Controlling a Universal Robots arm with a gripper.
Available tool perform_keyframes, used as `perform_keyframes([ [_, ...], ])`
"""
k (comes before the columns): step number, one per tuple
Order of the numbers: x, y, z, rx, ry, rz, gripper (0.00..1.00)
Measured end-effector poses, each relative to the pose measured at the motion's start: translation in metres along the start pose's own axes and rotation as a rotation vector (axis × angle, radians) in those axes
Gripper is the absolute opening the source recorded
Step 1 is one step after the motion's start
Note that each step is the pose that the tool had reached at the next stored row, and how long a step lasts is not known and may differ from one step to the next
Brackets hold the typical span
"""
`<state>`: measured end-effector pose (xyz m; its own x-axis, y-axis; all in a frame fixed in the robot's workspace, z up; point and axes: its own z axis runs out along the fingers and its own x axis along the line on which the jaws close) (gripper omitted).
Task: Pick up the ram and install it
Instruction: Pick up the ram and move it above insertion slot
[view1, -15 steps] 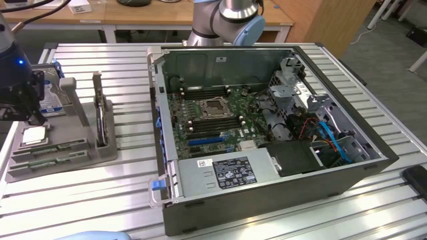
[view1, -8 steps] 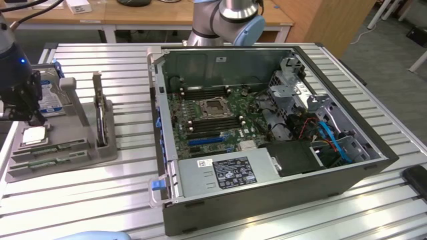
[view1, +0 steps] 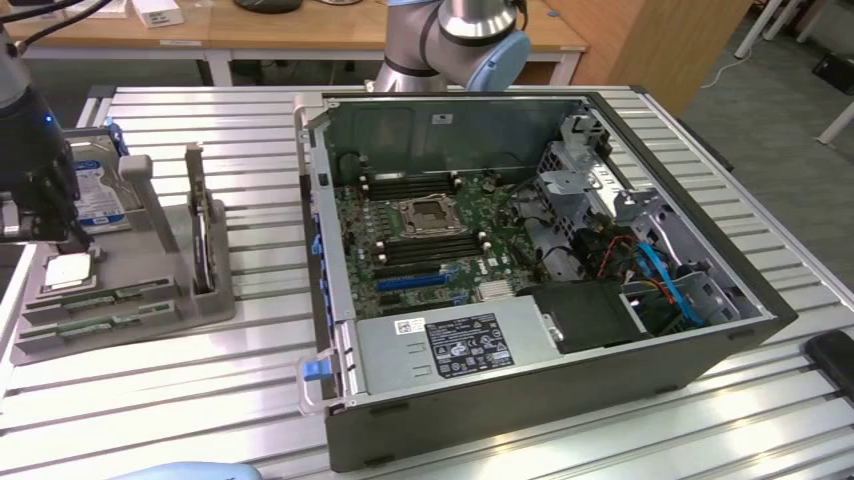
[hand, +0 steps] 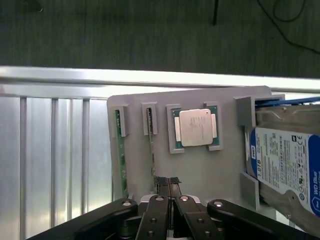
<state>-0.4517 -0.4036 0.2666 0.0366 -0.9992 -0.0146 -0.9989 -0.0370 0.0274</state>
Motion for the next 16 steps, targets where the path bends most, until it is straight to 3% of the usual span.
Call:
perform_keyframes([
  [10,0.0000,0.0000,0.0008,-0.0025,0.0048,-0.180,0.10],
  [16,0.0000,0.0000,0.0009,-0.0026,0.0051,-0.186,0.10],
])
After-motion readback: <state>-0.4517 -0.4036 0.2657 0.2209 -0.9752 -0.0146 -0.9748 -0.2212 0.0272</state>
